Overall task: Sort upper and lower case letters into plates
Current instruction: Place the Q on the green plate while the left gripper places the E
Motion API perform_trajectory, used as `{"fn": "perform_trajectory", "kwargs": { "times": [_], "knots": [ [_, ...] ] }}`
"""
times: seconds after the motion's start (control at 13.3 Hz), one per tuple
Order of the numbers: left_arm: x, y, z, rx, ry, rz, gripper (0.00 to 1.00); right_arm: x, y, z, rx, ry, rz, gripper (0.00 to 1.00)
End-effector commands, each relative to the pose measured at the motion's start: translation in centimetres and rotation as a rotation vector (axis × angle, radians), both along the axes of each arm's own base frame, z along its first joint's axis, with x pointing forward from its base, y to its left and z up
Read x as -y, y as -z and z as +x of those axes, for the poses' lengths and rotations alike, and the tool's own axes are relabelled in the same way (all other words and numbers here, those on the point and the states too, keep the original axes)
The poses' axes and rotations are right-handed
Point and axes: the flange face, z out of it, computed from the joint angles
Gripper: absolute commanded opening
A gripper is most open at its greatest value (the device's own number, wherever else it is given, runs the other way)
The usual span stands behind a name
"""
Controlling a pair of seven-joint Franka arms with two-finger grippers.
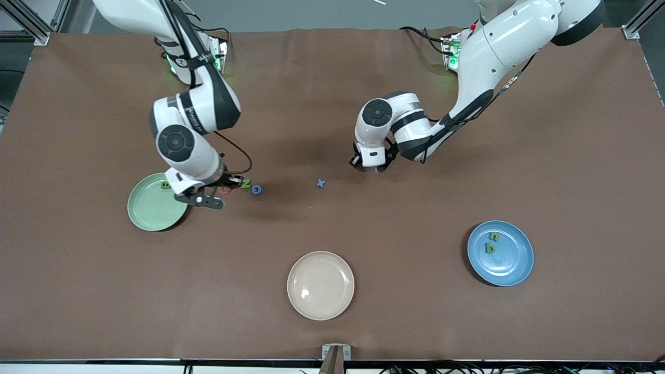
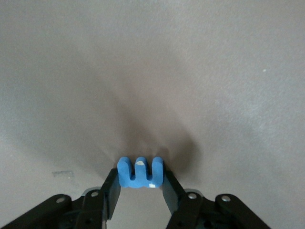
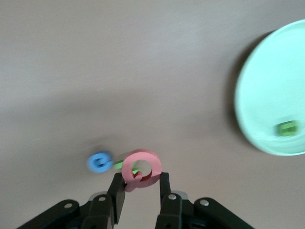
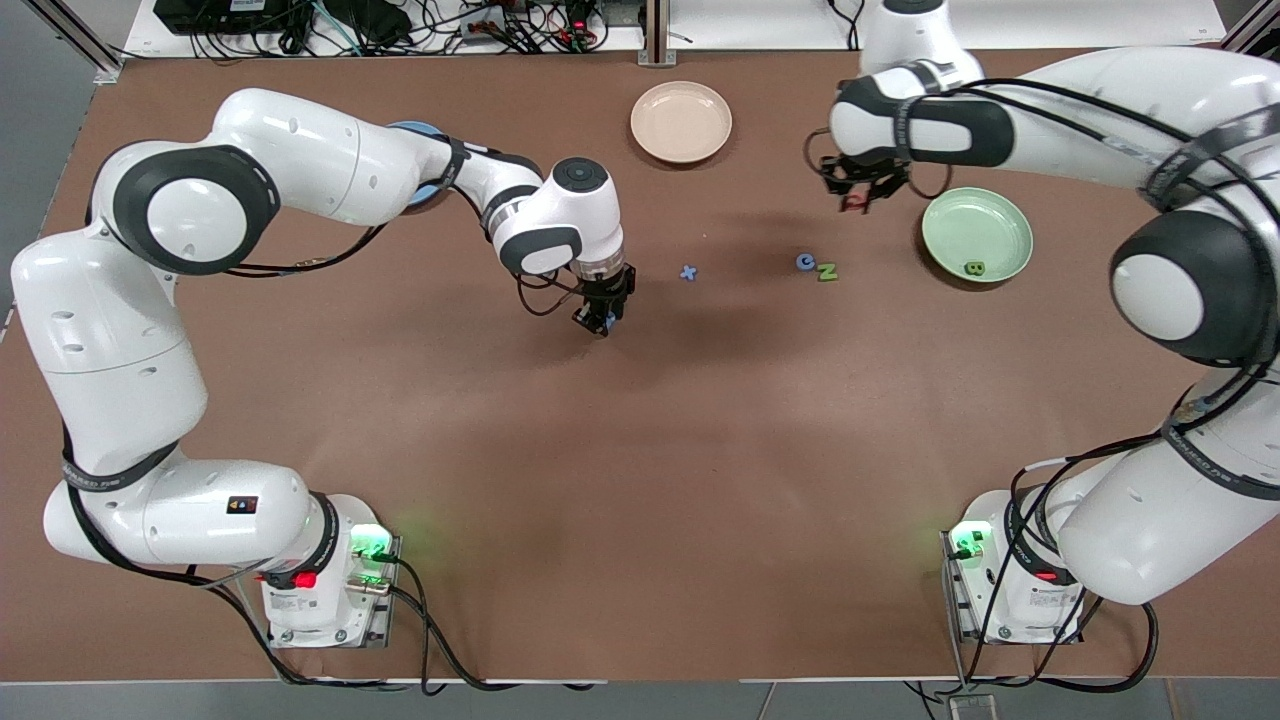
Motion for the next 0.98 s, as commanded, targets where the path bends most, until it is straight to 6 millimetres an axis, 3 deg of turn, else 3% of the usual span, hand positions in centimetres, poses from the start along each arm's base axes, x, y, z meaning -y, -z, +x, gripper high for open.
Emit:
{"fn": "perform_trajectory", "kwargs": {
  "times": [0.0,0.23,0.3,0.53,0.75,0.9],
  "knots": [
    [-1.2,-0.4,2.2,0.055,-0.030,0.019,0.14,3.2,0.2,-0.8,-0.001,-0.044,-0.019,0.21],
    [-1.6,-3.3,4.8,0.120,-0.049,0.010,0.05,10.2,0.5,0.8,-0.001,-0.129,0.012,0.21],
    [-2.4,-4.7,6.3,0.152,-0.051,0.005,0.03,12.7,1.3,1.0,0.008,-0.159,0.024,0.21],
    [-6.4,-7.1,10.4,0.179,0.032,0.068,0.03,17.2,3.6,0.5,0.073,-0.207,0.043,0.21],
    [-12.5,-9.2,16.2,0.183,0.103,0.108,0.03,20.1,6.2,0.5,0.044,-0.244,0.047,0.21],
    [-17.8,-10.1,19.7,0.198,0.167,0.102,0.03,20.1,7.9,0.2,0.024,-0.229,0.057,0.21]
  ]
}}
